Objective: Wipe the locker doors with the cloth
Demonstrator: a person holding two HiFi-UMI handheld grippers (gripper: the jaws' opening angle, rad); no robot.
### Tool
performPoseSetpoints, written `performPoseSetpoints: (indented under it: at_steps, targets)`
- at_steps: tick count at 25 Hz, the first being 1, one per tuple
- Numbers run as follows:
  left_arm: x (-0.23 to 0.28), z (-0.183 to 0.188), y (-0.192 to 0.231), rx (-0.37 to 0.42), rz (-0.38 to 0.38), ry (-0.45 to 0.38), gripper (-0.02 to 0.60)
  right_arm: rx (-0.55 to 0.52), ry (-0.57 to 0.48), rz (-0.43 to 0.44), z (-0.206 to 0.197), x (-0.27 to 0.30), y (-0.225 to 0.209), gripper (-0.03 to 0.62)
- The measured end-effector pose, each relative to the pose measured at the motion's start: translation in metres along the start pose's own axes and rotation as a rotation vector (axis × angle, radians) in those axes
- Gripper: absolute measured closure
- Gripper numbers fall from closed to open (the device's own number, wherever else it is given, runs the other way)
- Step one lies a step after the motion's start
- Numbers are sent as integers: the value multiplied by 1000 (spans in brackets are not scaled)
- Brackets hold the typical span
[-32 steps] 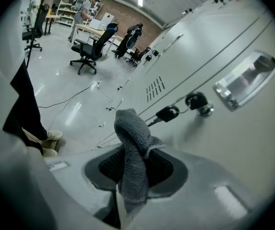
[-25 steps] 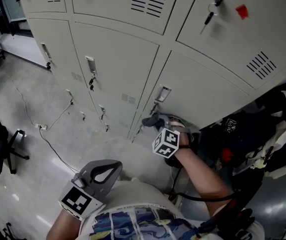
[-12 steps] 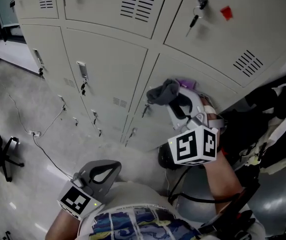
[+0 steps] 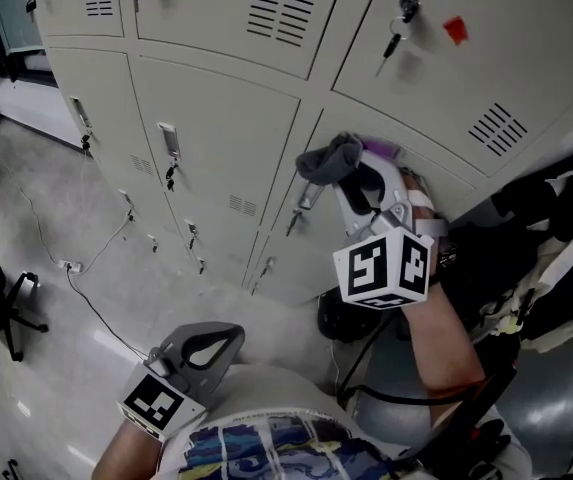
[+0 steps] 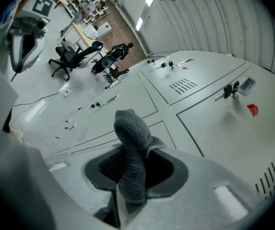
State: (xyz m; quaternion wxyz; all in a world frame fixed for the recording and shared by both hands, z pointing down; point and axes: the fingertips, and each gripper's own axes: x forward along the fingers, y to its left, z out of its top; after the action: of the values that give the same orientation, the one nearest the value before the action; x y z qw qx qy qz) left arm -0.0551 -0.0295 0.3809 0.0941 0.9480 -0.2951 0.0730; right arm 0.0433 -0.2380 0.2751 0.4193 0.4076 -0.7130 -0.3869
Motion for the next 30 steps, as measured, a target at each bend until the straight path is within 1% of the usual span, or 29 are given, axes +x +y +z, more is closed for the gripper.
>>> performPoseSetpoints:
  at_steps: [4,10,14,19,22,24,26,28,30]
  targets:
    - [-1,1,0,0,5,-4,580,-6,25,54,-11,9,27,484]
    - [-4,0,-2,5,9,0,580,-15,75,165,-32,28,83,484]
    - [-6,0,-2,1,12,3,580,-10,99,204,-43,38,110,484]
    - [-8,-1,-3,5,7,3,580,-9,117,269,-56,53,149,484]
    - [-10,-1,-3,5,5,1,580,12,136,317,-62,58,165,484]
    - [-10,-2,-3,3,6,1,580,36,134,344,-60,56,165,484]
    - [-11,-2,-3,2,5,1,580,65,111,354,-50,47,154,484]
    - [-12,-3,-2,0,7,-1,580,81,75,326,-33,32,131,484]
    - [-13,-3,-1,-2,7,-3,580,74,33,260,-13,18,98,484]
